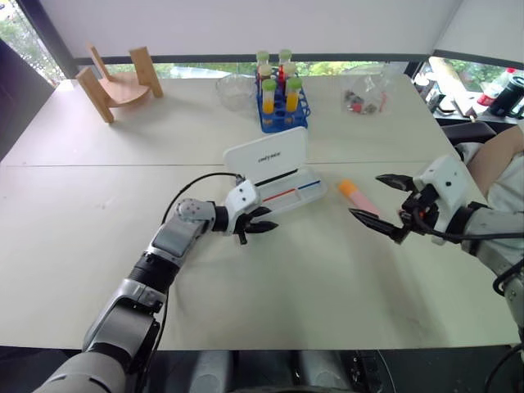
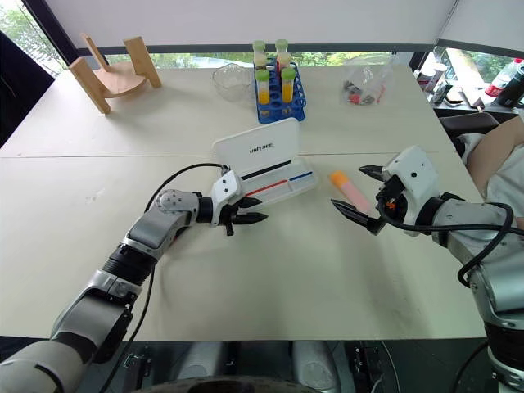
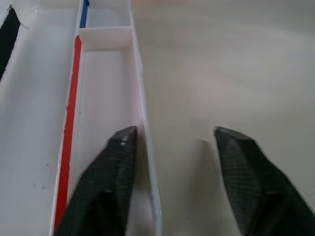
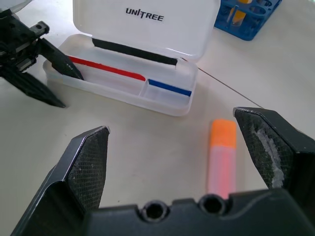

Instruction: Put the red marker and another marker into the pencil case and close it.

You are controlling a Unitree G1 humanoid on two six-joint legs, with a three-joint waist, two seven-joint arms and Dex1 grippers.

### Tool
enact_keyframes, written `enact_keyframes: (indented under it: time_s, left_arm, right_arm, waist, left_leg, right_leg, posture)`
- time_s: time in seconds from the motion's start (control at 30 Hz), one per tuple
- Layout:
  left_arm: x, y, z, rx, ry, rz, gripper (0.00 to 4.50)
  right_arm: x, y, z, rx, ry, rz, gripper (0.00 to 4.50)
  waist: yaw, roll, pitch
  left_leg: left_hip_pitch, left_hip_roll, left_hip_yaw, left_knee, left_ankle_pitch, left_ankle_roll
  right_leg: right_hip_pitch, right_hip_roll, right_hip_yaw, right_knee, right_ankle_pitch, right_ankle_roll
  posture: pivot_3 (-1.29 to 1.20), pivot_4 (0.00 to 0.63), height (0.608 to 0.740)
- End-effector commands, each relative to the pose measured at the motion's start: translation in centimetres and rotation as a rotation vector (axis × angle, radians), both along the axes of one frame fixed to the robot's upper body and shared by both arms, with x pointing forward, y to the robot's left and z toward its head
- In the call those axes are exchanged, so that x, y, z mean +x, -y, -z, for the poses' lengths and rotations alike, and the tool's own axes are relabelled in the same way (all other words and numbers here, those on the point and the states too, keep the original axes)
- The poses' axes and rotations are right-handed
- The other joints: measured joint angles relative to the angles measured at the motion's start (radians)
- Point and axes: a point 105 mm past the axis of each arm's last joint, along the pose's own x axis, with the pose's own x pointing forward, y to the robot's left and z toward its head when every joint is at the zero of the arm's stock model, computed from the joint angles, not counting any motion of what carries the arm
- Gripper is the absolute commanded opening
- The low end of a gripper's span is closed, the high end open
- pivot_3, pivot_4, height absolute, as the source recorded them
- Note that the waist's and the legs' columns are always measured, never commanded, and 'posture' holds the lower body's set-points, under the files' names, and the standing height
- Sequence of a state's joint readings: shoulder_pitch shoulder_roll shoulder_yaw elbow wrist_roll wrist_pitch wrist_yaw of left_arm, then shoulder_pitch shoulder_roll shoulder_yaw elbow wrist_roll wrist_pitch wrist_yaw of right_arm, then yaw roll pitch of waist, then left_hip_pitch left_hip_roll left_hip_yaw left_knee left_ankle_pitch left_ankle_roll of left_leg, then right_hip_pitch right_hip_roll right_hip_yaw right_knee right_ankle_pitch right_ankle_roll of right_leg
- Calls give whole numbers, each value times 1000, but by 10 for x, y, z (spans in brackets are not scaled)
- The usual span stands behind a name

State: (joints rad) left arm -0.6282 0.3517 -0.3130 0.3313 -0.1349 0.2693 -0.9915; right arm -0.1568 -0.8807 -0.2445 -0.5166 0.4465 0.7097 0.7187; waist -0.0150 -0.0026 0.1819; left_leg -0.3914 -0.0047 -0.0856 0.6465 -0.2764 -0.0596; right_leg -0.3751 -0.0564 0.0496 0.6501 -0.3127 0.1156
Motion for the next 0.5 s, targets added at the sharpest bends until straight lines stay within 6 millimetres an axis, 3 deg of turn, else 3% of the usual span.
enact_keyframes:
  time_s: [0.03,0.5]
  left_arm:
    - [-6,-12,5,18,-37,0,161]
    - [-71,-67,7,96,-103,202,71]
  right_arm:
    - [-1,-5,-18,-2,76,-18,4500]
    - [5,-6,-24,-15,95,-39,4500]
  waist:
    - [-1,0,0]
    - [-2,1,-1]
  left_leg:
    - [0,0,0,0,0,0]
    - [0,1,0,-1,0,0]
  right_leg:
    - [0,0,0,0,0,0]
    - [0,0,1,0,0,0]
  posture:
    - [0,150,740]
    - [0,150,740]
